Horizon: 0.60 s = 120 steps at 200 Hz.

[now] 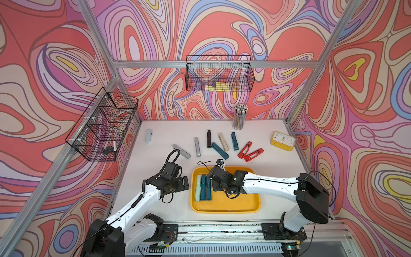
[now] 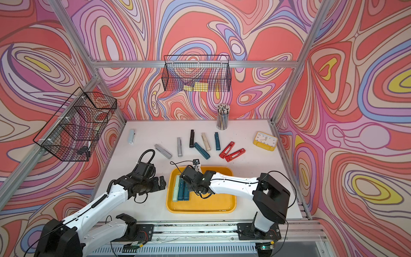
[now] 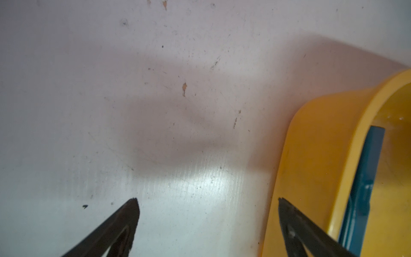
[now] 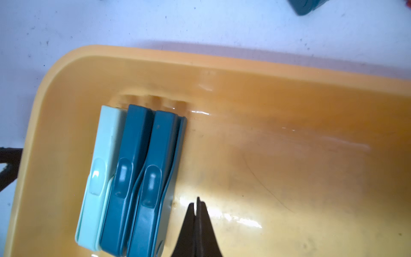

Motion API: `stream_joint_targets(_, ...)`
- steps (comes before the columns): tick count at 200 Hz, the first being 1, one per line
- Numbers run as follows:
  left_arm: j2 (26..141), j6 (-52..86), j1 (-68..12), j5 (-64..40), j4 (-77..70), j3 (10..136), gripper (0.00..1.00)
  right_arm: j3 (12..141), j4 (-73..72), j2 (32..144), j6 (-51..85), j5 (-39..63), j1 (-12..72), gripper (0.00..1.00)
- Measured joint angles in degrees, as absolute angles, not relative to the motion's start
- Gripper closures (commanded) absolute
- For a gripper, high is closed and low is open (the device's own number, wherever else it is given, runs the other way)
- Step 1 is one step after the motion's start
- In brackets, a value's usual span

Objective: Put the pruning pliers into the storage box
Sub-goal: Place the pruning pliers in the storage box.

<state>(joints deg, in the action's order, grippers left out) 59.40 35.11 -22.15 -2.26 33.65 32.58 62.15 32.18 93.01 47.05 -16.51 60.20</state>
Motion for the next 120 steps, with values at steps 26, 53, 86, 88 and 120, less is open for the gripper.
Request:
stream_joint_targets(26, 57.19, 35.11, -22.15, -2.42, 35.64, 35.11, 0.01, 65.87, 34.7, 91.55, 43.55, -16.1, 57.1, 0.87)
stream_joint_targets(53, 55.46, 34.72, -22.15, -4.86, 36.4, 39.68, 0.01, 71.68, 35.86, 91.72, 38.17, -14.31, 52.45, 0.77)
stream_joint_targets(86, 55.66, 34.0, -22.15, -11.25, 33.04, 42.96, 0.01, 82.08, 35.97, 96.79, 31.24, -10.41, 47.59, 0.66)
stream_joint_targets(88, 55.7, 34.0, -22.15, -11.73, 32.64, 42.98, 0.01, 82.81, 35.99, 97.43, 31.05, -10.02, 47.44, 0.66)
stream_joint_targets(120, 56.77, 33.1, -21.37, -16.8, 28.93, 43.4, 0.01, 91.98, 35.68, 107.09, 26.11, -5.34, 45.28, 0.53)
